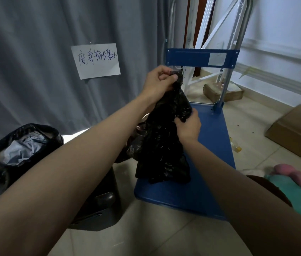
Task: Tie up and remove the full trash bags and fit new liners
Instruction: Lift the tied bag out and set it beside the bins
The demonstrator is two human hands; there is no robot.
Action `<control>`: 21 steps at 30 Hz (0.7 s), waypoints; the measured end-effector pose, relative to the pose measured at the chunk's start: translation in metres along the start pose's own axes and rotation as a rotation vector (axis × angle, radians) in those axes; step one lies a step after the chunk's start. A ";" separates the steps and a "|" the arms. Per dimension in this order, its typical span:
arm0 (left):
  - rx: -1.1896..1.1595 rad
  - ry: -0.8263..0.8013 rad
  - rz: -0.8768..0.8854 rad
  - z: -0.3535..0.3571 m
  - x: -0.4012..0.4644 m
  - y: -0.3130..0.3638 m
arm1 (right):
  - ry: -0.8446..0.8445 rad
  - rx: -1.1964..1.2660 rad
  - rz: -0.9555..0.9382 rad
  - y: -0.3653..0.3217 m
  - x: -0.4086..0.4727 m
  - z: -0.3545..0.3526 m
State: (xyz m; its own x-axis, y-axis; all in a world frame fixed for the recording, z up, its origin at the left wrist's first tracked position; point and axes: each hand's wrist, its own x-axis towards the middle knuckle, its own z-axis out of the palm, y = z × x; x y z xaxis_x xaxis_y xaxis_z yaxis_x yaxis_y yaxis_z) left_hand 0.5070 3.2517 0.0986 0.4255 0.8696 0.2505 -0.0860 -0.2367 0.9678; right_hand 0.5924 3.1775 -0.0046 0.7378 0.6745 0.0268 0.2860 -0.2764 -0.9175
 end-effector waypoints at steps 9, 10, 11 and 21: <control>0.138 0.241 -0.168 -0.030 -0.012 -0.033 | 0.331 0.303 -0.203 -0.036 0.005 -0.007; 0.073 0.261 -0.192 -0.032 -0.014 -0.033 | 0.346 0.338 -0.252 -0.041 0.005 -0.009; -0.003 0.268 -0.205 -0.034 -0.014 -0.030 | 0.358 0.372 -0.295 -0.046 0.004 -0.011; 0.288 0.100 -0.012 -0.050 -0.026 -0.013 | 0.122 0.344 -0.499 -0.100 -0.010 -0.015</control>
State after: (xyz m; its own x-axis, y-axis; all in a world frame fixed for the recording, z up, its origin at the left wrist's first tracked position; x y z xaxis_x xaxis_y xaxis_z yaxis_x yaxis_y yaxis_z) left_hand 0.4525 3.2539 0.0811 0.3330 0.9080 0.2540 0.1837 -0.3267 0.9271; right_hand 0.5656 3.1875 0.0925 0.6365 0.5766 0.5121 0.4160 0.3024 -0.8576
